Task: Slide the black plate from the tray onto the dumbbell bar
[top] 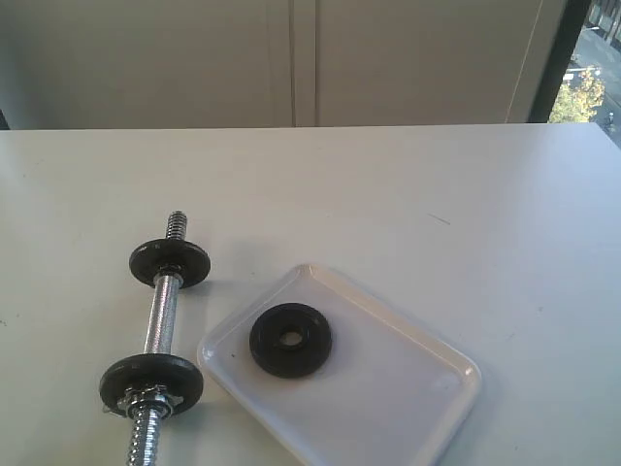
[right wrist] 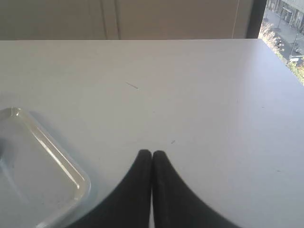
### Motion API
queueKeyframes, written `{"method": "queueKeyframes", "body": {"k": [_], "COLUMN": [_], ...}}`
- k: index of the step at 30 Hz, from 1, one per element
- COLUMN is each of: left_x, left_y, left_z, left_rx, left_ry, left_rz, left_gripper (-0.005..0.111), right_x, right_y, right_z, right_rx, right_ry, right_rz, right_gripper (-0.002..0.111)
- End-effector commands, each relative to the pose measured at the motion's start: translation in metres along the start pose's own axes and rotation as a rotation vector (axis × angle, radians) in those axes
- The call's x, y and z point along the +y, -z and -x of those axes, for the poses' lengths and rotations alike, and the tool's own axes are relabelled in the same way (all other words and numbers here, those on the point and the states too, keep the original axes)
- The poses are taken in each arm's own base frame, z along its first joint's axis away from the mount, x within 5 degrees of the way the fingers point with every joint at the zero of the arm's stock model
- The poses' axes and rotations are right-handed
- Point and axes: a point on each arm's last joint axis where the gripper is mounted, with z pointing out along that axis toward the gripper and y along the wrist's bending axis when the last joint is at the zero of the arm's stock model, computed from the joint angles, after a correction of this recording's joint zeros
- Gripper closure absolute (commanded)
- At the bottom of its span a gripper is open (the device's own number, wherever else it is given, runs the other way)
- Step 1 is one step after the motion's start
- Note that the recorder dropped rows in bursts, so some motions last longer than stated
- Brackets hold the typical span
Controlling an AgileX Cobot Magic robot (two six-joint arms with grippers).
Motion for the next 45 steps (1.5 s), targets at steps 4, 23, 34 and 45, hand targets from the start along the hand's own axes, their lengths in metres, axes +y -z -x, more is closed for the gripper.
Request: {"method": "queueKeyframes", "body": {"k": [4, 23, 34, 45], "left_x": [0.001, 0.001, 0.002, 0.003], "left_y": [0.000, 0.000, 0.009, 0.039], "left_z": [-0.001, -0.001, 0.038, 0.074], "left_rx": [-0.005, -0.005, -0.441, -0.964], "left_ry": [-0.002, -0.002, -0.040, 0.004], "left_rz": [0.007, 0.007, 0.034, 0.044], "left_gripper": [0.107, 0.107, 0.107, 0.107], "right_x": [0.000, 0.000, 0.000, 0.000], "right_y": [0.000, 0.000, 0.000, 0.000], "right_z": [-0.001, -0.001, -0.001, -0.001], "right_rx": [-0.007, -0.007, -0.007, -0.007], "right_ry": [0.003, 0.003, 0.003, 0.003], "right_rz": [0.004, 0.004, 0.004, 0.004], "right_gripper": [0.108, 0.108, 0.108, 0.108]}}
